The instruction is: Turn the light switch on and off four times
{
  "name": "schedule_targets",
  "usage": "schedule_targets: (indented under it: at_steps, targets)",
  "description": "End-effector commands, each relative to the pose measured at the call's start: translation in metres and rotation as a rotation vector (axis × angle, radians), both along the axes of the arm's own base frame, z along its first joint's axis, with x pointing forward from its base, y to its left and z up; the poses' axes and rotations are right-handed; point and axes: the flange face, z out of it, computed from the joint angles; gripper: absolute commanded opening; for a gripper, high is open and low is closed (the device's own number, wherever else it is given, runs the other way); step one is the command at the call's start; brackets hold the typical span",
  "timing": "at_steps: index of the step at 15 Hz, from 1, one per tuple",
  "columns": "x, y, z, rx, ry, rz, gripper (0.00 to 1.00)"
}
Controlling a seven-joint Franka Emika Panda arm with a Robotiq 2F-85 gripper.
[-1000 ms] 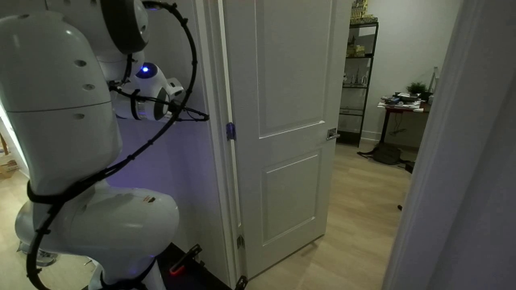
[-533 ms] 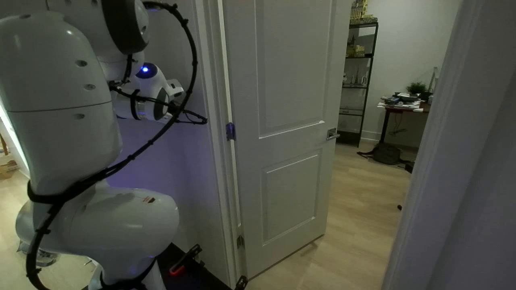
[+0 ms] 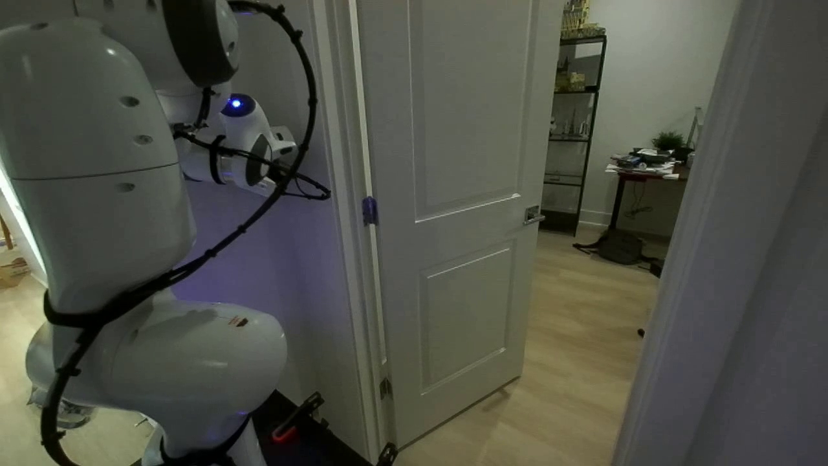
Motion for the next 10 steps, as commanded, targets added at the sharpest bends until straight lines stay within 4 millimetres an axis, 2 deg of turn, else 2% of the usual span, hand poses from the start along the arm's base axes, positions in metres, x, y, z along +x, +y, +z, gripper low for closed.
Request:
schedule_targets:
  at_steps: [1, 10]
  targets:
    - [-0.001, 0.02, -0.001, -0.002, 0.092, 0.025, 0.0]
    - [0.01, 0.018, 0.004, 0.008, 0.206, 0.059, 0.0]
